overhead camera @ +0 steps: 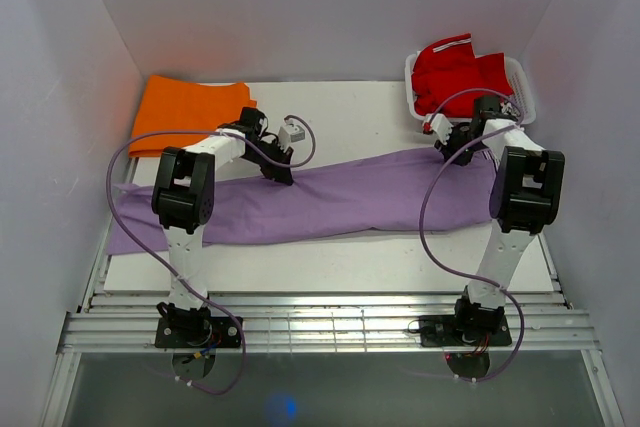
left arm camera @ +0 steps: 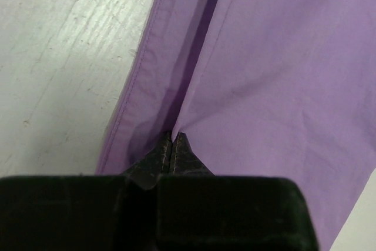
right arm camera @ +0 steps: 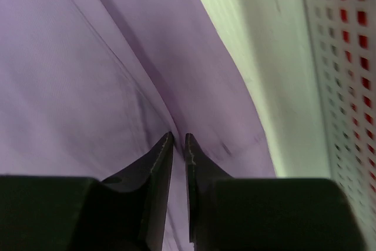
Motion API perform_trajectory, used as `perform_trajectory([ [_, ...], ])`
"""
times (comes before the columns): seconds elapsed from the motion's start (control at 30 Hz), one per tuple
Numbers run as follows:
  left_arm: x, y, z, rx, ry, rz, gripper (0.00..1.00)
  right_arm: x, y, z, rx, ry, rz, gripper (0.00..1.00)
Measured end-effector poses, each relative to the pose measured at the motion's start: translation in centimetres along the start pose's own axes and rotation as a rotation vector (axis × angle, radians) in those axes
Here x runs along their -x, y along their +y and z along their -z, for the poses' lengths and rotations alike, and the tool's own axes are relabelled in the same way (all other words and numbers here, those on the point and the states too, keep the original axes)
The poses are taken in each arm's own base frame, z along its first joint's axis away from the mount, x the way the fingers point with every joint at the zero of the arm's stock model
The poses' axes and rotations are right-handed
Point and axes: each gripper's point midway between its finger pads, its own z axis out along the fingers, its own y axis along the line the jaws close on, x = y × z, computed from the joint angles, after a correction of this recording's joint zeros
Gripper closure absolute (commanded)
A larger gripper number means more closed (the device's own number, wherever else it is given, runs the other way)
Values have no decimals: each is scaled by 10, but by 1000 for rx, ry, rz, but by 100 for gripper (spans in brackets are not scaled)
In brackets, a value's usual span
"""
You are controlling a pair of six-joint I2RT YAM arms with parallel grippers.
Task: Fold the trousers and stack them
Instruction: Fold the trousers
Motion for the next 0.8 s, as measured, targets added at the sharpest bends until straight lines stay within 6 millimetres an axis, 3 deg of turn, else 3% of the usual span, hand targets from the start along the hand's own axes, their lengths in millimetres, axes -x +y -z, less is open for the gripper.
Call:
perform_trajectory([
  [0.07,2,3,1,18,2,1,100,-4,-7,0,-36,32,-8,65],
  [0.1,2,5,2,28,4,4,100,-8,-13,2,-60,50,-13,50],
  [0.13,2,7,2,36,6,7,100,-12,-18,4,-86,69,-31,45],
  [0.23,3,12,4,55,10,14,100,-22,-34,17,-148,117,-81,44],
  [0.33,3,14,5,62,11,13,100,-23,-59,46,-206,121,-123,46],
  [0.5,2,14,5,60,15,-12,100,-28,-110,127,-315,114,-191,43],
  [0.57,1,13,5,58,14,-42,100,-38,-117,147,-326,109,-247,41],
  [0.67,-3,12,7,62,14,-100,100,-69,-92,144,-241,124,-402,40],
  [0.8,-5,12,8,63,17,-142,100,-103,-12,99,-14,171,-620,42],
])
